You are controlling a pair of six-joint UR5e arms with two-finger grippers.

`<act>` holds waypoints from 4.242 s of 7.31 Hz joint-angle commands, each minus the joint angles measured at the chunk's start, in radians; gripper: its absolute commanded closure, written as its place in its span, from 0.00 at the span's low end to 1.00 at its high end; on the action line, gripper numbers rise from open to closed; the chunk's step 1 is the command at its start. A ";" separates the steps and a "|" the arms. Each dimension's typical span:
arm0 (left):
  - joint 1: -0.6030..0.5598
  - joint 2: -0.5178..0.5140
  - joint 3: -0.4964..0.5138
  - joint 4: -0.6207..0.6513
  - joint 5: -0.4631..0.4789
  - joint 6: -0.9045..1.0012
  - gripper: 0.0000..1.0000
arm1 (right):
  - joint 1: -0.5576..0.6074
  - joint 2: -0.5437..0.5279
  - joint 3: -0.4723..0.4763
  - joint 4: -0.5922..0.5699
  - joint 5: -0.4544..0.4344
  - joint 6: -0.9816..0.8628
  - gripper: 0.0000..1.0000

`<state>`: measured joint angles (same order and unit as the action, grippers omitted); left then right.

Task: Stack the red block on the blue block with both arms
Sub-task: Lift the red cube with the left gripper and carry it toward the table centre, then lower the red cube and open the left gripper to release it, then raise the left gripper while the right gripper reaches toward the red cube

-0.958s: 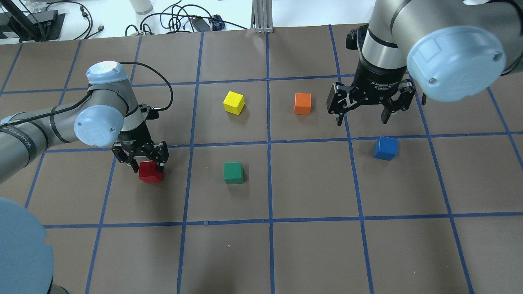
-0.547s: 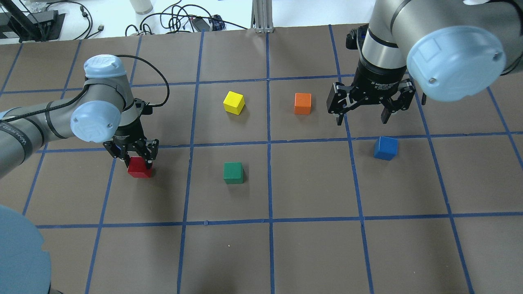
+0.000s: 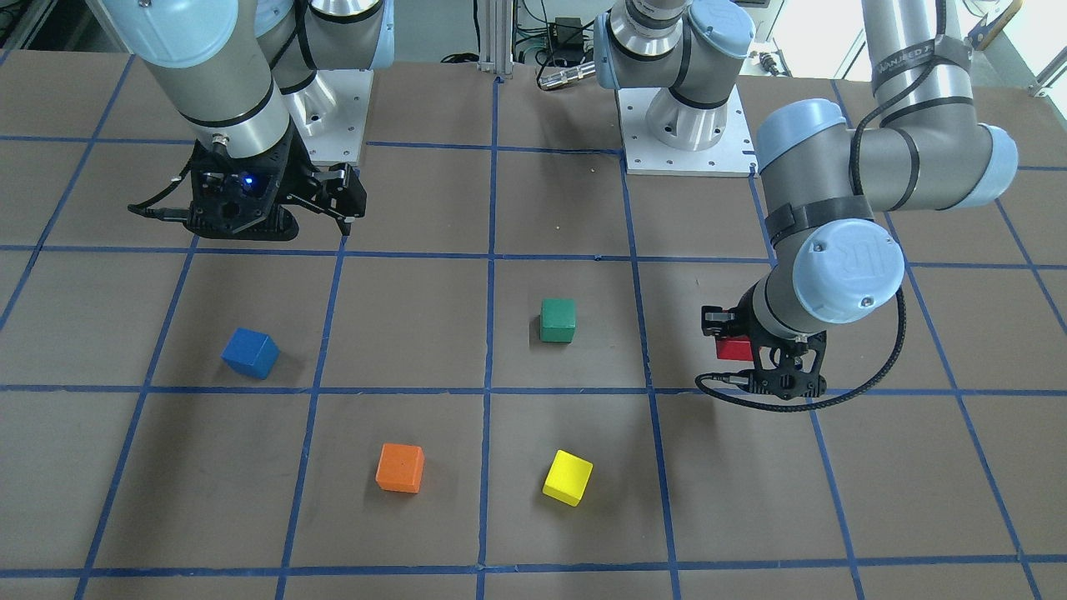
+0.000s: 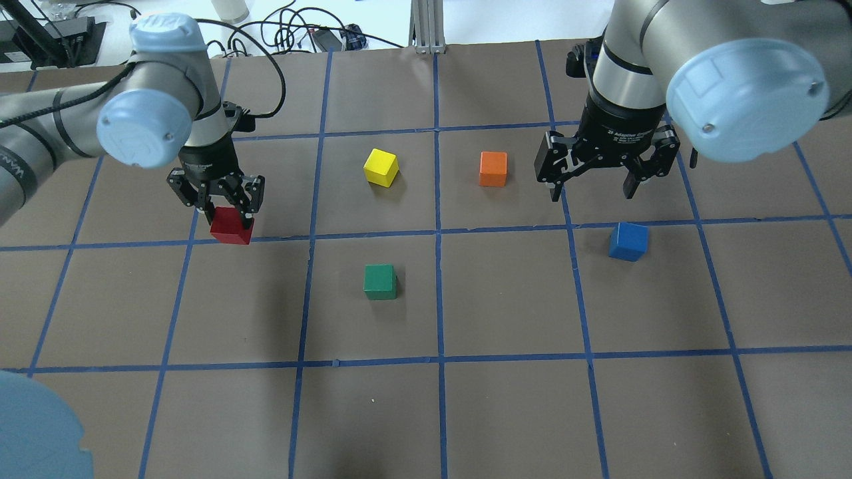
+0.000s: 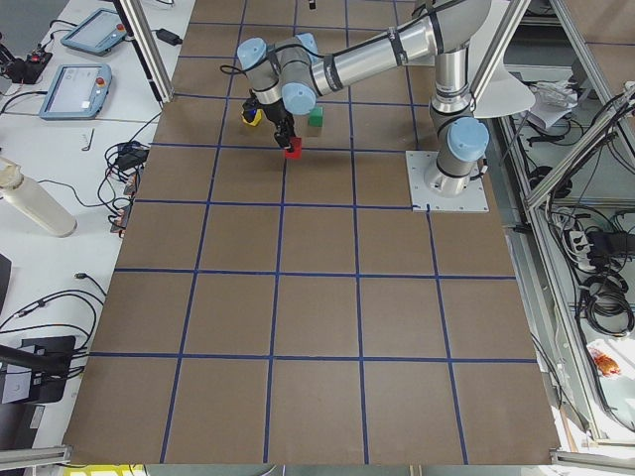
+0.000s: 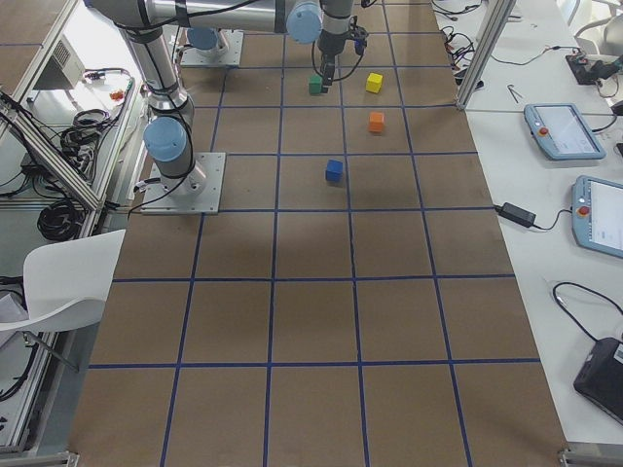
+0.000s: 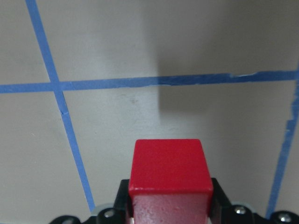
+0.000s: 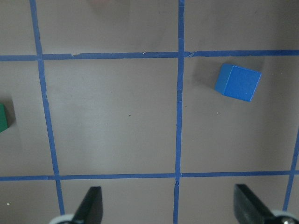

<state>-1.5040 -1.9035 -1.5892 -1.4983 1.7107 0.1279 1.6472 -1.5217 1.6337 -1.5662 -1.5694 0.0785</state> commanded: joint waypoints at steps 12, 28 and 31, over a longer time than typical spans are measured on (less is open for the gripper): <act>-0.384 -0.186 0.117 0.041 -0.308 -0.363 1.00 | -0.047 0.000 0.008 0.002 0.002 -0.037 0.00; -0.290 -0.117 0.219 -0.054 -0.176 -0.340 0.00 | -0.044 -0.003 -0.006 -0.021 0.017 -0.005 0.00; -0.133 -0.004 0.242 -0.100 -0.171 -0.231 0.00 | -0.034 0.024 0.003 -0.061 0.023 0.030 0.00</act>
<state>-1.6946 -1.9538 -1.3590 -1.5776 1.5379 -0.1478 1.6077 -1.5127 1.6351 -1.6055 -1.5488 0.1024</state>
